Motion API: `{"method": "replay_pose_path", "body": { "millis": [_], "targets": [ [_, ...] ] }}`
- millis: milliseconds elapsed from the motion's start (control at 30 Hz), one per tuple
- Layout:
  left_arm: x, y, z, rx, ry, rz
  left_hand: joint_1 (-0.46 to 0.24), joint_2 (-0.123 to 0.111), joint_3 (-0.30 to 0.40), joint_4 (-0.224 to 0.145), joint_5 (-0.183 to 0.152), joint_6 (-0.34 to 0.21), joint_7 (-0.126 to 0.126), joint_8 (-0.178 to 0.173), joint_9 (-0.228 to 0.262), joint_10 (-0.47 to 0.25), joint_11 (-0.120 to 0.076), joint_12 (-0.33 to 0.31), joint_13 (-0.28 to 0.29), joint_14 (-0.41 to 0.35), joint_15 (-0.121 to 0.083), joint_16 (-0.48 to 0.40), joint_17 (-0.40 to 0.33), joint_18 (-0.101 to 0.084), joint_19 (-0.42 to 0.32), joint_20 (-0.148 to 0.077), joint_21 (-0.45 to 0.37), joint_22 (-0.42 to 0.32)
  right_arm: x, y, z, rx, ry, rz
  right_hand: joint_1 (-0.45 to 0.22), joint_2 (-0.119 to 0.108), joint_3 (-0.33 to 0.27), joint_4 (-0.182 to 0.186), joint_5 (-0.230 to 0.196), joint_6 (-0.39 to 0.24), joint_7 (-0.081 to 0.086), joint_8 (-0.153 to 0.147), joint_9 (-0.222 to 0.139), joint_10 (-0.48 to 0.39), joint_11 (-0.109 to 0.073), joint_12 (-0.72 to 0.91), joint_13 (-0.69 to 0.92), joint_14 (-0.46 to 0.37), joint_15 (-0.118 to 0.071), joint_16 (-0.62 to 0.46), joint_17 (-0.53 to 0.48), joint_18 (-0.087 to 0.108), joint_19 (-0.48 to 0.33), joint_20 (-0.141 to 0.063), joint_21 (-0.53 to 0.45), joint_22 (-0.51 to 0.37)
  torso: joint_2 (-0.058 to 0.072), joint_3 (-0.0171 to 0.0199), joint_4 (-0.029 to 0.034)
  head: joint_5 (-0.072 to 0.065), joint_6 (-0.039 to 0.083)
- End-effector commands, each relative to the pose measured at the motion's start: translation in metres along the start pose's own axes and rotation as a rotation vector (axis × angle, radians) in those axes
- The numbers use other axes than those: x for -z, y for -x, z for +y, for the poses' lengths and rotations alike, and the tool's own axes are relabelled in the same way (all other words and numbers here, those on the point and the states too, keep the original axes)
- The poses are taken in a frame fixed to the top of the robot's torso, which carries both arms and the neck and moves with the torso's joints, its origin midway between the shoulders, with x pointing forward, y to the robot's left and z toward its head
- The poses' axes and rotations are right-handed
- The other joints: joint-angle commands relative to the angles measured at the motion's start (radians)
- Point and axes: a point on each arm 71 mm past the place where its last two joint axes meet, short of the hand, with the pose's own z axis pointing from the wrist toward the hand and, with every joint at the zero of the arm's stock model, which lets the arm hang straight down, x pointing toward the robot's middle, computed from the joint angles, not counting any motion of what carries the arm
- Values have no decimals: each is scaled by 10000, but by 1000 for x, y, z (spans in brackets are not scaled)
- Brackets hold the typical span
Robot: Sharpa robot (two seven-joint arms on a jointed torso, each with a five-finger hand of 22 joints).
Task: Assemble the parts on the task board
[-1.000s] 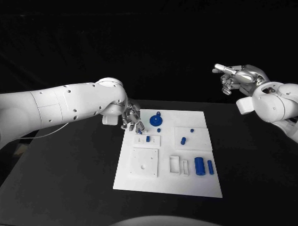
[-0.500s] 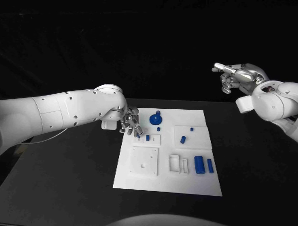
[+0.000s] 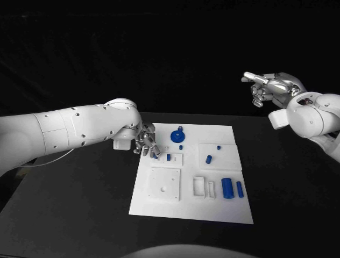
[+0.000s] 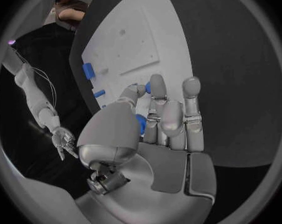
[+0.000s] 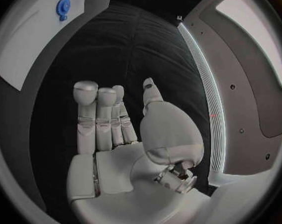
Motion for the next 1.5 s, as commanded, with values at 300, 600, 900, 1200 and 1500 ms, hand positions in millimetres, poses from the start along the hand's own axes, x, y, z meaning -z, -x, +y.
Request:
{"method": "replay_pose_path", "body": {
  "millis": [300,600,900,1200,1500],
  "targets": [
    [-1,-3,-2,219,-106,61,-41,113,1612,-1697,9,51,-10,31,32,84,-18,-26,3,69,13,-53,75,-54,-8,45,55,176,-1,-2,0,77,57,233,34,87,-4,-65,-18,100,-17,-21,-6,104,-4,56,-13,26,-35,19,11,105,474,-13,88,773,-2,1,4,0,-62],
    [-2,-3,-3,295,-125,40,-48,111,1608,-1702,10,52,-11,31,42,89,-20,-21,5,75,12,-50,92,-59,-4,43,58,176,-1,-1,0,79,27,241,31,89,-5,-62,-45,97,-15,-24,-7,107,-4,52,-15,33,-36,30,19,105,474,-14,90,772,1,8,2,-16,-44],
    [-2,-3,-6,291,-165,44,-48,111,1608,-1702,10,52,-11,31,42,89,-20,-21,5,75,12,-50,92,-59,-4,43,58,176,-1,-1,-1,77,-3,265,31,97,-9,-57,-90,108,-20,-23,-7,124,-9,51,-8,40,-40,41,30,101,479,-19,126,778,-2,13,5,-21,-54],
    [-3,-3,-8,283,-184,33,-45,123,1609,-1708,12,40,-10,31,76,85,-20,-19,2,77,10,-65,91,-67,-2,38,57,175,-2,-1,-1,73,-21,282,41,95,-9,-59,-135,108,-20,-23,-7,129,-8,49,-2,43,-39,47,37,98,477,-19,145,780,-5,8,1,-45,-38],
    [-3,-3,-9,234,-198,77,-45,123,1609,-1708,12,40,-10,31,76,85,-20,-19,2,77,10,-65,91,-67,-2,38,57,175,-2,-3,-2,59,-30,328,41,95,-9,-59,-135,108,-20,-23,-7,129,-8,49,-2,43,-39,47,37,98,477,-19,145,780,1,9,10,-40,-43]
  ]
}}
